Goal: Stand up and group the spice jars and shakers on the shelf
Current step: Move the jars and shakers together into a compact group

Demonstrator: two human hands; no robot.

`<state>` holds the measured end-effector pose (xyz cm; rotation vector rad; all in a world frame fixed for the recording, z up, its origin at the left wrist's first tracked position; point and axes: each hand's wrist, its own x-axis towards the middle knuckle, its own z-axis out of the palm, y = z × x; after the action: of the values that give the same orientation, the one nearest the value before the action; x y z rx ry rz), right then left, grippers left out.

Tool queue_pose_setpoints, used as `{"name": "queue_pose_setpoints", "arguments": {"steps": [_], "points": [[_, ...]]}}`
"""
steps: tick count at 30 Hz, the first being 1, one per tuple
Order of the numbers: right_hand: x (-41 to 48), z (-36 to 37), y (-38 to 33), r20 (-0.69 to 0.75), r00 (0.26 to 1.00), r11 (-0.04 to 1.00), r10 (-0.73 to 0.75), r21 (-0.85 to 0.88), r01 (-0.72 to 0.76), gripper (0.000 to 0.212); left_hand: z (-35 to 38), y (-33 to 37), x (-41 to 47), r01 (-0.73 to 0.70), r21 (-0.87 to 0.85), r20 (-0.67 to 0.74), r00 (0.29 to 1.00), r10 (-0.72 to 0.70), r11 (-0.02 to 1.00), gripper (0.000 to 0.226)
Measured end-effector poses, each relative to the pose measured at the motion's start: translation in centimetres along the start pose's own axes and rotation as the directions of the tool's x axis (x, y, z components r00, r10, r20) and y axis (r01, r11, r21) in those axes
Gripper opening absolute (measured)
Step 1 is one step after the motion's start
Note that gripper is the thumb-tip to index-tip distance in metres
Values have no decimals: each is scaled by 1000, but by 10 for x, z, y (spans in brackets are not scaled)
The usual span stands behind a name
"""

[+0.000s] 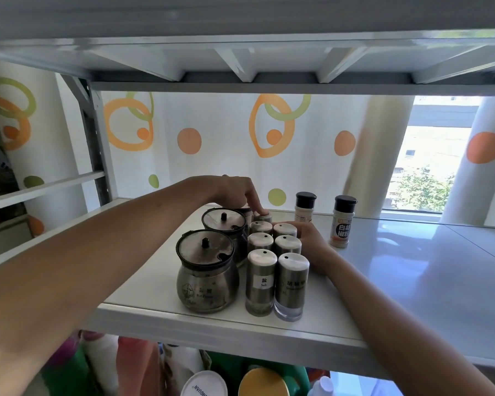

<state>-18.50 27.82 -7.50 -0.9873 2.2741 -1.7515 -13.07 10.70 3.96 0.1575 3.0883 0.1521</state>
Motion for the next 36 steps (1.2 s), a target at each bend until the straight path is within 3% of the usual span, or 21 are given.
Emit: {"name": "queue_pose_setpoints", "arguments": {"steps": [12, 21, 25, 27, 29, 32, 36], "points": [[-1, -3, 5, 3, 999, 999, 33, -10, -33, 29, 1, 4, 0, 2, -39, -37, 999, -4, 999, 68], [-8, -10, 2, -72, 996, 998, 56, 30, -54, 19, -2, 6, -2, 2, -69, -5, 1000, -3, 998, 72], [-13, -15, -1, -257, 965, 998, 55, 40, -47, 12, -4, 15, 6, -19, -121, -116, 993, 5, 993, 68], [-16, -18, 1, -437, 899, 997, 23, -56, -53, 9, -1, 22, 15, -29, -112, -175, 985, 9, 993, 69], [-19, -23, 4, -549, 835, 952, -28, -269, -145, 13, 2, 32, 24, -33, -72, -188, 982, 19, 997, 70], [-25, -26, 6, -596, 803, 802, -20, -490, -343, 17, 6, 48, 35, -58, -34, -180, 982, 51, 998, 72], [-23, -24, 10, -567, 823, 797, 40, -479, -368, 32, 12, 63, 46, -76, 12, -150, 986, 77, 997, 73]]}}
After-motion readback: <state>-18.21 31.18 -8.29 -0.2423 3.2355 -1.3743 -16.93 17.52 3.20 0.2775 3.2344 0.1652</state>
